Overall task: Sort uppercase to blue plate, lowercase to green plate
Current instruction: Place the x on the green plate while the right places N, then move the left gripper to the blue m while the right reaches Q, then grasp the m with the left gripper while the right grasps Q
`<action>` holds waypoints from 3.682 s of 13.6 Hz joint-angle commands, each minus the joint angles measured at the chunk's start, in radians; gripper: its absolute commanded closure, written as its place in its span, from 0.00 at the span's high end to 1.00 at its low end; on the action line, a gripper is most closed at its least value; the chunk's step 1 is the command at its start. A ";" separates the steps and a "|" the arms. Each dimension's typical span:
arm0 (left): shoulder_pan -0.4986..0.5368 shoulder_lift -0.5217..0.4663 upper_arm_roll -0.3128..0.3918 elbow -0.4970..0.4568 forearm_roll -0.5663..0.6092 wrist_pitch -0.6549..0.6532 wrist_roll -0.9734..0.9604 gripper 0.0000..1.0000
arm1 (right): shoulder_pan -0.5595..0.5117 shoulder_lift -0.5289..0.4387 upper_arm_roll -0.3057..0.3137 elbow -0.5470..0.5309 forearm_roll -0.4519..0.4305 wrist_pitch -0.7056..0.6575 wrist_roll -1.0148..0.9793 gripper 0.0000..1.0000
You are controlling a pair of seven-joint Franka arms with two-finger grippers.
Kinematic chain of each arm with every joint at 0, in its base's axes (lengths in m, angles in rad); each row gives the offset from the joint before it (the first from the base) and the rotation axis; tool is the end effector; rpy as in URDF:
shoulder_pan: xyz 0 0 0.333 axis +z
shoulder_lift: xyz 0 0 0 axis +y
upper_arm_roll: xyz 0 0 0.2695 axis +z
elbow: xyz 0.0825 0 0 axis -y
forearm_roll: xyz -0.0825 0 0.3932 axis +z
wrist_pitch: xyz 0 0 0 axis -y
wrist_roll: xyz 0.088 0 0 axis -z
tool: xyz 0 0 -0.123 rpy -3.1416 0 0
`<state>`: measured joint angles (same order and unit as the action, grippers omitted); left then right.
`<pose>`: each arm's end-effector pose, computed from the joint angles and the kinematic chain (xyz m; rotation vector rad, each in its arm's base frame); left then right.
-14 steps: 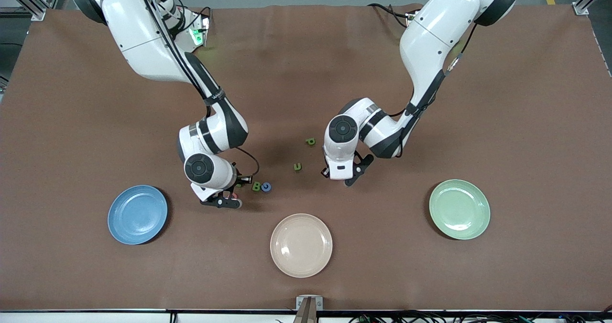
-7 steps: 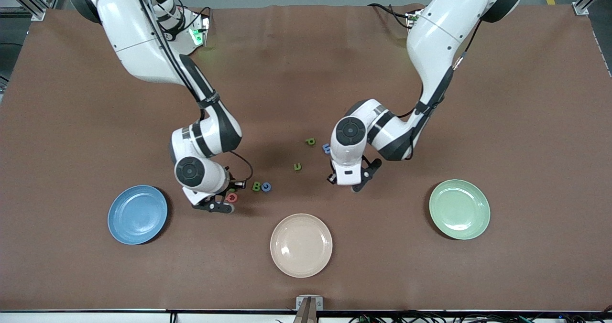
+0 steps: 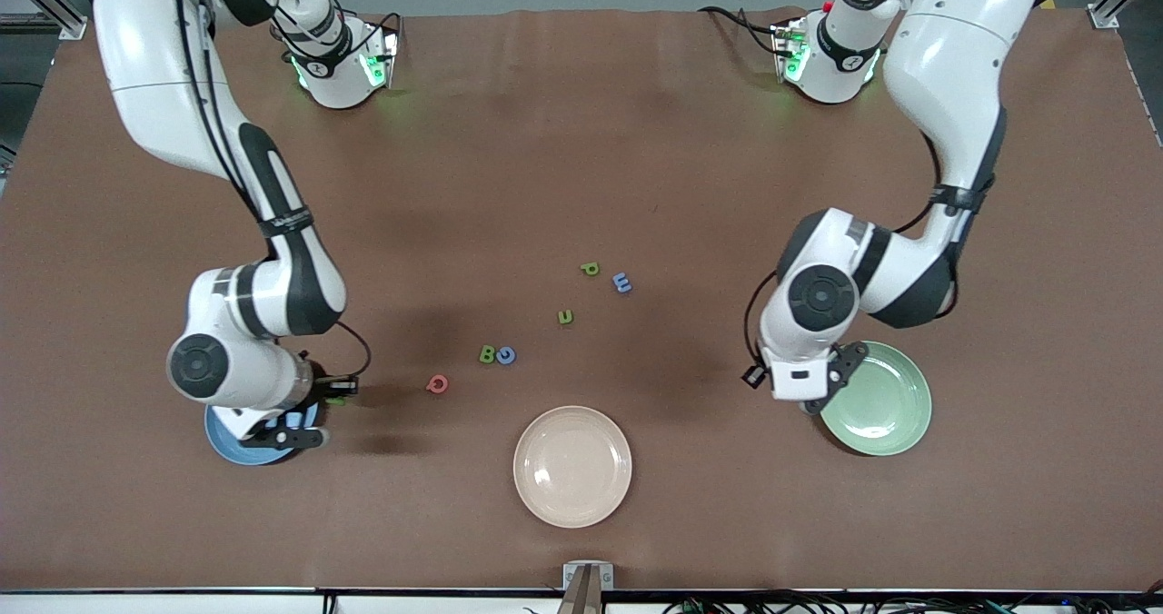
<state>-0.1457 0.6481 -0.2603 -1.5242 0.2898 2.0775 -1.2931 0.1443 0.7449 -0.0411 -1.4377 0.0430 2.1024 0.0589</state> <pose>0.6370 -0.2343 0.2246 -2.8018 -1.1554 -0.0348 0.6862 0.0772 0.1876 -3.1373 -0.0483 0.1253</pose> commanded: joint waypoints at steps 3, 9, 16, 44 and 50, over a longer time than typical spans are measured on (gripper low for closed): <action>0.107 -0.016 -0.011 -0.044 0.008 -0.016 0.198 0.00 | -0.106 -0.015 0.004 -0.006 -0.049 -0.015 -0.216 0.05; 0.253 0.042 -0.008 -0.042 0.014 0.055 0.532 0.02 | -0.172 0.013 0.004 -0.009 -0.118 0.023 -0.298 0.16; 0.284 0.059 -0.005 -0.042 0.014 0.098 0.594 0.98 | -0.166 0.014 0.006 -0.009 -0.121 0.050 -0.292 0.74; -0.261 0.107 -0.148 -0.154 0.107 0.293 -0.264 0.62 | 0.182 -0.013 0.029 -0.004 -0.003 0.044 0.342 0.98; -0.262 0.100 -0.148 -0.197 0.111 0.293 -0.264 0.55 | 0.216 0.033 0.027 -0.020 0.000 0.125 0.363 0.97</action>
<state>-0.4045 0.7650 -0.4117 -1.6962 0.3736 2.3566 -1.5325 0.3583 0.7709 -0.0099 -1.4435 0.0287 2.1981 0.4036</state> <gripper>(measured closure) 0.432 0.026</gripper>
